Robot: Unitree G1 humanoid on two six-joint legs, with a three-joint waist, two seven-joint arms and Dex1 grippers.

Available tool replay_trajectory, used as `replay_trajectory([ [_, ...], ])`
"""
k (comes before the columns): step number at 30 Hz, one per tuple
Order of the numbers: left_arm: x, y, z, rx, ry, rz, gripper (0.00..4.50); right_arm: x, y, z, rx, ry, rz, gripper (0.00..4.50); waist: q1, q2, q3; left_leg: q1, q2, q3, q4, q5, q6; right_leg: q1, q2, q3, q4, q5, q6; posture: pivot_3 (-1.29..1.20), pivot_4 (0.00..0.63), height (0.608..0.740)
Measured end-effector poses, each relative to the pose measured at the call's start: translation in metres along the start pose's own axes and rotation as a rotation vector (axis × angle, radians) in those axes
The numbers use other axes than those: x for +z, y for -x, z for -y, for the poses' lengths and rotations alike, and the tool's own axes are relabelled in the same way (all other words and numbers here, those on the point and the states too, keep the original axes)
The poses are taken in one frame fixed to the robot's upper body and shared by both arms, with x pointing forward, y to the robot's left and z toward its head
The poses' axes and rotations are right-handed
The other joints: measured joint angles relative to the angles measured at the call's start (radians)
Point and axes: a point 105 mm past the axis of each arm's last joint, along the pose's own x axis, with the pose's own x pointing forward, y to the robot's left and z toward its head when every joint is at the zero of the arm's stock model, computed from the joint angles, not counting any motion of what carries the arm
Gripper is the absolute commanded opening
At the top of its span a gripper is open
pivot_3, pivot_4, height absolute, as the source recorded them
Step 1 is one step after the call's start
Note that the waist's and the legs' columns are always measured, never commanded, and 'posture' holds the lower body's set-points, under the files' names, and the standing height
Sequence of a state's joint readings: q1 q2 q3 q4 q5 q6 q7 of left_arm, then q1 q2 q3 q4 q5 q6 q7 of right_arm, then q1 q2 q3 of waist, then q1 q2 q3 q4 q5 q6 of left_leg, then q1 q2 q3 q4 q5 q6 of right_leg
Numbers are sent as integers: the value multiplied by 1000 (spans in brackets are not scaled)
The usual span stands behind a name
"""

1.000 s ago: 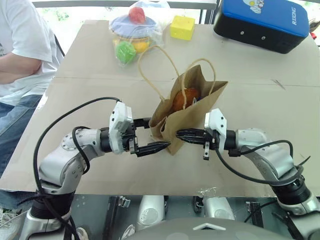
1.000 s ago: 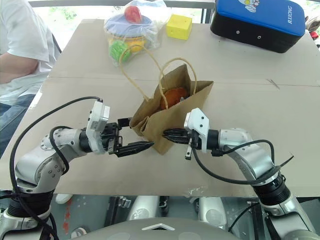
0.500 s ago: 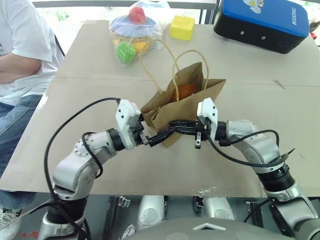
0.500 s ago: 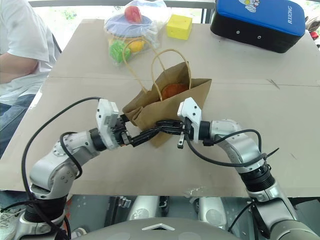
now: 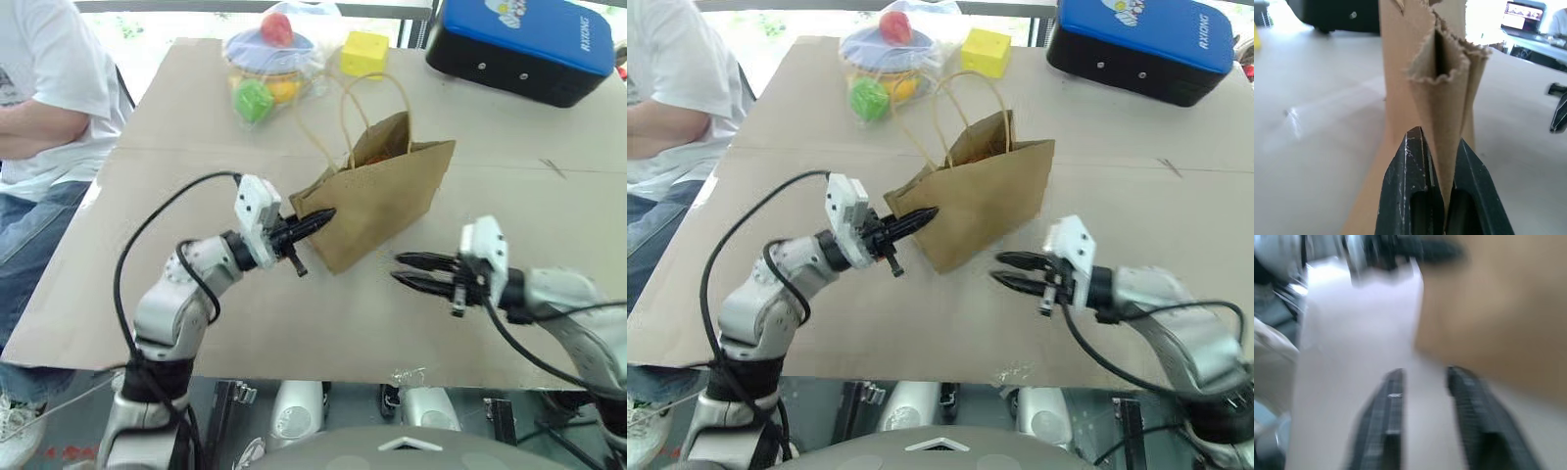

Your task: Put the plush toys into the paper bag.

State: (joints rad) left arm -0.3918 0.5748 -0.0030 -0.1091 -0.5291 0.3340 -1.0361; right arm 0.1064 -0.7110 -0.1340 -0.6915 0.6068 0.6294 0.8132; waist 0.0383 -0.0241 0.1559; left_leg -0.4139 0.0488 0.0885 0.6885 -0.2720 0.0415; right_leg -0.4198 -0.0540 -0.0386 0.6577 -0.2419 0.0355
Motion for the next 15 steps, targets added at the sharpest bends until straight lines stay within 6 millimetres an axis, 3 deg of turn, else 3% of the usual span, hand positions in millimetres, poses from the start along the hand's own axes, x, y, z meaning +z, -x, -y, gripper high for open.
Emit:
replay_trajectory([
  [4, 8, -3, -18, -250, -144, -24, 0, 6, 35, 11, -158, 57, -31, 4471, -3, 0, -1, 1, -1, 0, 0, 0, 1, 1, 0, 1, -1, 0, 0, 0, 150, 740],
  [11, -6, -19, -37, -389, -161, -75, 0, 16, 70, 11, -289, 100, -45, 4471, -6, 0, -1, 0, -1, -1, 0, -1, 2, 2, 1, 1, -1, -1, 1, 0, 150, 740],
  [12, -9, -21, -39, -392, -159, -80, 694, 19, 73, 10, -296, 109, -42, 4500, -10, 0, 0, 0, -1, -2, 0, -1, 3, 2, 1, 1, -1, -1, 1, 0, 150, 740],
  [13, -12, -23, -42, -386, -149, -89, 792, 21, 74, 9, -298, 115, -38, 4500, -12, 0, 0, 0, -1, -2, 0, -1, 3, 2, 1, 0, -1, -1, 1, 0, 150, 740],
  [15, -16, -23, -47, -369, -115, -105, 1658, 24, 78, 9, -309, 121, -29, 4500, -19, -1, 0, 0, -1, -3, 0, -2, 3, 2, 1, 0, -1, -1, 1, 0, 150, 740],
])
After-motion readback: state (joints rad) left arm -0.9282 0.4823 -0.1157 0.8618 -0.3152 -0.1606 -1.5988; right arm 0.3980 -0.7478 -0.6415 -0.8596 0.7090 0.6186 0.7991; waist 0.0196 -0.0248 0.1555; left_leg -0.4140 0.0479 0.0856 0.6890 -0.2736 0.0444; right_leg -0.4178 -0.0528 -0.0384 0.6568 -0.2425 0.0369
